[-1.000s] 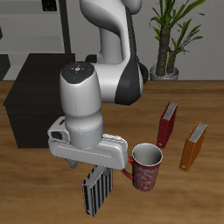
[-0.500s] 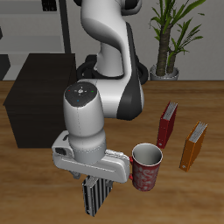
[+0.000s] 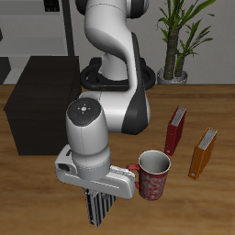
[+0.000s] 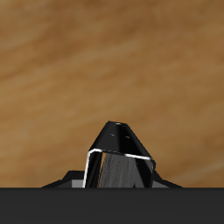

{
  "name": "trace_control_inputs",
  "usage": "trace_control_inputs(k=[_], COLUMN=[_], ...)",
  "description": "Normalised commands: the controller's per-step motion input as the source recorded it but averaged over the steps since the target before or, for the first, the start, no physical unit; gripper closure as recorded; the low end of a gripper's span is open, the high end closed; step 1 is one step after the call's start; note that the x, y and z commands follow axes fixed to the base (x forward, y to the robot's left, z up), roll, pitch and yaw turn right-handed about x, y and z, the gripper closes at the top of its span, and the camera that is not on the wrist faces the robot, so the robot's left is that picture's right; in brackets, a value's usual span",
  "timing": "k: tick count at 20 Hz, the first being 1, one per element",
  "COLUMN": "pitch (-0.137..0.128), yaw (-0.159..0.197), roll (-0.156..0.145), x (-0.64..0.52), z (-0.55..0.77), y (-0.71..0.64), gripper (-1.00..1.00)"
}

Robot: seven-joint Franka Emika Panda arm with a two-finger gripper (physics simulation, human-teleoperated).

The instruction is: Place the striped book upright on top of the shelf and place the red mug on top of the shelf

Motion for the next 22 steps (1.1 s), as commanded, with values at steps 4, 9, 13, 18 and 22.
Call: trace_control_inputs(k=[4,9,13,18,22], pitch=[-0.013,-0.008,-0.094,-0.074,-0.034], yaw=[-0.013,-0.030,0.021,-0.047,-0.006], roll=[0.018,-0.010,-0.012,-0.042,-0.020], x=[-0.14,-0.27,-0.52,-0.63,-0.67], z=[0.21,0.43,0.69,0.63,0.47], y=[0.07,0.01,0.07,-0.12,-0.13], gripper=[1.00,1.00,1.00,1.00,1.00])
